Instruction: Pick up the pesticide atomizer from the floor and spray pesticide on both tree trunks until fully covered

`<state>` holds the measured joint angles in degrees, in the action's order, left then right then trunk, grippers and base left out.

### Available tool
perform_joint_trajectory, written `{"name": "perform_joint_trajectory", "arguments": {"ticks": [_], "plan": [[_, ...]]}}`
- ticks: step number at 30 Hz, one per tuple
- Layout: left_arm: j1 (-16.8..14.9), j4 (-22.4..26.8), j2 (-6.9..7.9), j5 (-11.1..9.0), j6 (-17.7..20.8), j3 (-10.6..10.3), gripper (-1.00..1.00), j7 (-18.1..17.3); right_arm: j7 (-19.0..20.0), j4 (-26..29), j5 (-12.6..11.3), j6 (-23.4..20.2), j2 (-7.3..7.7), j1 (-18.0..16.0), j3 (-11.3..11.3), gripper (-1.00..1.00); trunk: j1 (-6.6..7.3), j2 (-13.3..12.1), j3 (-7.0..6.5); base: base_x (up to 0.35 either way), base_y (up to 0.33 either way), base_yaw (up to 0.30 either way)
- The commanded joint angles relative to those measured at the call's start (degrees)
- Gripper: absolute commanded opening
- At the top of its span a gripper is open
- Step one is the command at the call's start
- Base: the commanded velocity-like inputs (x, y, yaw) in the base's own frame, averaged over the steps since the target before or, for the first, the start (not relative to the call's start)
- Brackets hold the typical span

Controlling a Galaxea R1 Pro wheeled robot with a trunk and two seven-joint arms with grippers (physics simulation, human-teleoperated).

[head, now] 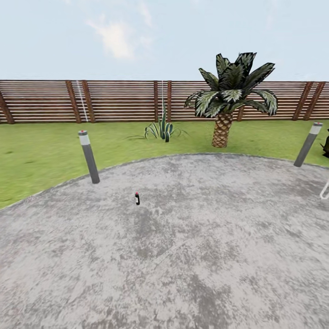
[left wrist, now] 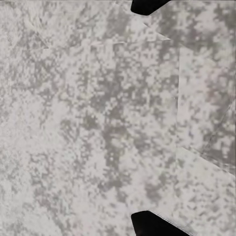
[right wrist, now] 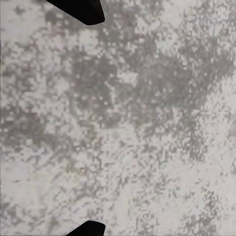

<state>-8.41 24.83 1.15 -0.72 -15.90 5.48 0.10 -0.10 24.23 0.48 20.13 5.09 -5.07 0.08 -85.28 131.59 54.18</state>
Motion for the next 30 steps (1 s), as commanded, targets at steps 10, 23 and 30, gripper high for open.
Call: {"name": "perform_joint_trajectory", "arguments": {"ticks": [10,23,30], "plan": [[0.0,0.0,-0.01,-0.1,-0.2,0.1,1.0,0.0,0.1,0.2,0.0,0.2,0.0,0.0,0.0,1.0,-0.02,0.0,0.05,0.34,0.0,0.0],[0.0,0.0,-0.01,-0.1,-0.2,0.1,1.0,0.1,0.0,0.0,0.0,0.2,0.0,0.0,0.0,1.0,-0.02,0.0,0.05,0.34,0.0,0.0],[0.0,0.0,-0.01,-0.1,-0.2,0.1,1.0,0.1,0.0,0.0,0.0,0.2,0.0,0.0,0.0,1.0,-0.02,0.0,0.05,0.34,0.0,0.0]]}}
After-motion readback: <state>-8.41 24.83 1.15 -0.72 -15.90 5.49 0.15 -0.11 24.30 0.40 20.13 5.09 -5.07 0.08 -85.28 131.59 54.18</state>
